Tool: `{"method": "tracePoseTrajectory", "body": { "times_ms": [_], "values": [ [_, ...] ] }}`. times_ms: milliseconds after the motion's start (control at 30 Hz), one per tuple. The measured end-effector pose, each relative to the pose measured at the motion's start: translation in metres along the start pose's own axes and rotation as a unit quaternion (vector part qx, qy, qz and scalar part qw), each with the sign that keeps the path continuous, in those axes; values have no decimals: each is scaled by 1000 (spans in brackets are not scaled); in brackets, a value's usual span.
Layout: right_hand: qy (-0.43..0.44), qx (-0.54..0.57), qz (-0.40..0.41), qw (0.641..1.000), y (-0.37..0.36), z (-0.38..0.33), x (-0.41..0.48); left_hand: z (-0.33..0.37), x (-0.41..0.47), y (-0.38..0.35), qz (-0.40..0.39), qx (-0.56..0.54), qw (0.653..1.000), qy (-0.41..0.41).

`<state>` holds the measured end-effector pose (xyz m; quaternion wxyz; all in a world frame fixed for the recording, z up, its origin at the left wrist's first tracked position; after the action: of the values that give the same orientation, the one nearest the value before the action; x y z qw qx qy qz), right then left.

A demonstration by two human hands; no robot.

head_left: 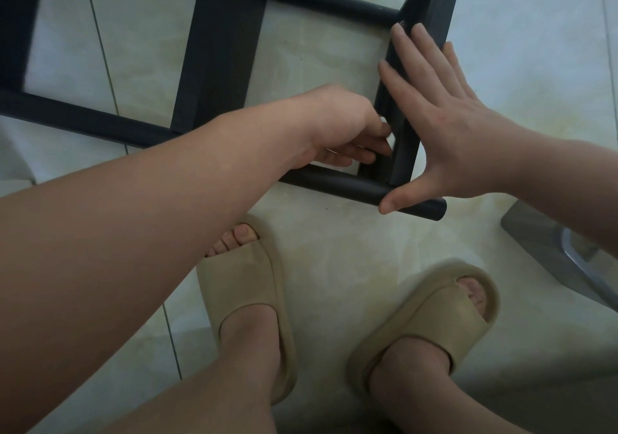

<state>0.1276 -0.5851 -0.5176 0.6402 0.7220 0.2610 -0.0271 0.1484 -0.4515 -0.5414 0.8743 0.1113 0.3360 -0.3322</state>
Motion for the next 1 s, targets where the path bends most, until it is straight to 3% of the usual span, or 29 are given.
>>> {"method": "tracePoseTrajectory", "body": {
  "times_ms": [333,1000],
  "values": [
    [-1,-1,-1,1000,0,0,0,-3,1,-2,-19,-22,999,24],
    [0,-3,1,1000,0,-1,0,0,-3,2,-51,86,994,-31]
  ]
}}
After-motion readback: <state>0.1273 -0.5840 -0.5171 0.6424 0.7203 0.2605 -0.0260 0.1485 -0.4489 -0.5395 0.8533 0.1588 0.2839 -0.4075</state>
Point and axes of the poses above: each hand's wrist, its own x-axis towards the middle knuckle, its own y-axis out of the back of the hand, z = x × y, the point moved 5 cm from there along x, towards the middle knuckle, and after that the axes turned 13 degrees about -y, right-handed, at the moved point
